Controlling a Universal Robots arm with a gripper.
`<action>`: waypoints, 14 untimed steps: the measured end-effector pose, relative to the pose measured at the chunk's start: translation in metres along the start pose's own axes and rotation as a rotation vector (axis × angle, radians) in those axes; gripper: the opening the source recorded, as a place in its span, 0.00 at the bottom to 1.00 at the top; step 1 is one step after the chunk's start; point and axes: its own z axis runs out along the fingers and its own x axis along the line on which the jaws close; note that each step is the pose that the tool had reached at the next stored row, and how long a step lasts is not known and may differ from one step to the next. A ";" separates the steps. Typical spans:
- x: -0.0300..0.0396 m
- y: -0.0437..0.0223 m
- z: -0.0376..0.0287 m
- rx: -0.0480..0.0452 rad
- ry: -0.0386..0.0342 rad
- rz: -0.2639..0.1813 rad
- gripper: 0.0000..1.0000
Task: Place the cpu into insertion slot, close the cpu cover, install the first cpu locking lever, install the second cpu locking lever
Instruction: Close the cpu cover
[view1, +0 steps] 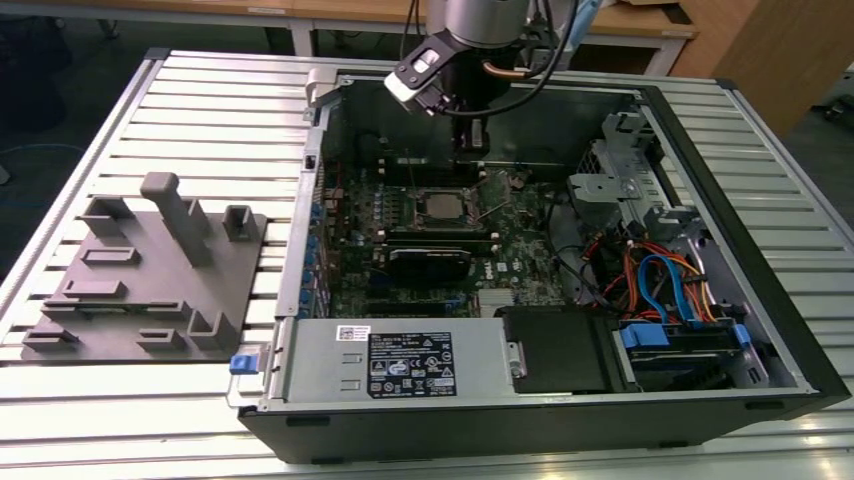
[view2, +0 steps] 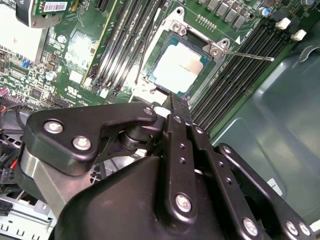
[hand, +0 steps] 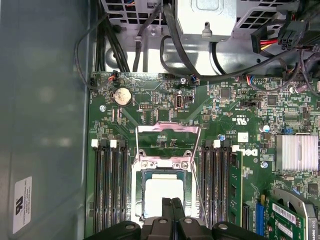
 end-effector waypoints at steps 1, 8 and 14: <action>0.0000 0.0003 0.0000 0.0000 0.0000 0.000 0.10; 0.0000 0.0030 0.0001 0.0000 0.0000 0.000 0.10; 0.0001 0.0057 0.0001 0.0000 0.0000 0.000 0.10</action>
